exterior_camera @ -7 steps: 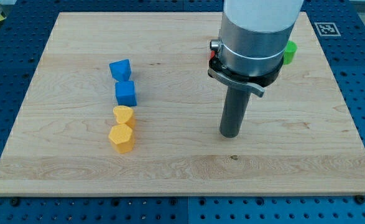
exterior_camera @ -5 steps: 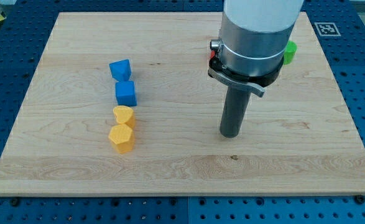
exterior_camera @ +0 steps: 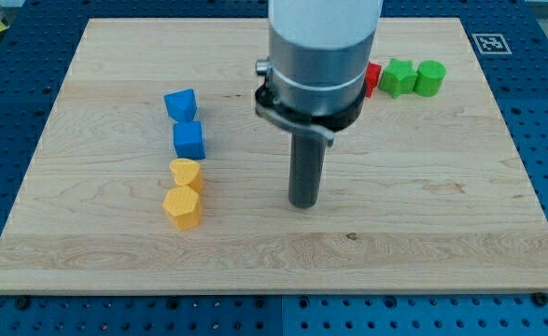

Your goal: Move your arm left side of the yellow hexagon

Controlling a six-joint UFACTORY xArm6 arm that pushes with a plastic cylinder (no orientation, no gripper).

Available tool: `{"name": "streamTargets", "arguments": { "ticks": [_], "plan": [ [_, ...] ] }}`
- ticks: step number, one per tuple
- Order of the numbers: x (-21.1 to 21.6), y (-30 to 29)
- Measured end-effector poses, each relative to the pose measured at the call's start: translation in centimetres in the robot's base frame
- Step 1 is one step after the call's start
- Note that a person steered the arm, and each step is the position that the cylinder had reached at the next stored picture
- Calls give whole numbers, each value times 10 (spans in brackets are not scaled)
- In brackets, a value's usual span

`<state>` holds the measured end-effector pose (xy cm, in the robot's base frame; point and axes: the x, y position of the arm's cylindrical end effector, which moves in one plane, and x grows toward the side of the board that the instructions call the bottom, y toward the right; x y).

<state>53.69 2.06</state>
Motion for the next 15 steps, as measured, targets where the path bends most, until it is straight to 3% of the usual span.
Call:
{"name": "streamTargets", "arguments": {
  "ticks": [2,4,11,13,14,15],
  "plan": [
    [1,-5],
    [30,-19],
    [19,-27],
    [42,-68],
    [60,-116],
    [60,-118]
  ]
}}
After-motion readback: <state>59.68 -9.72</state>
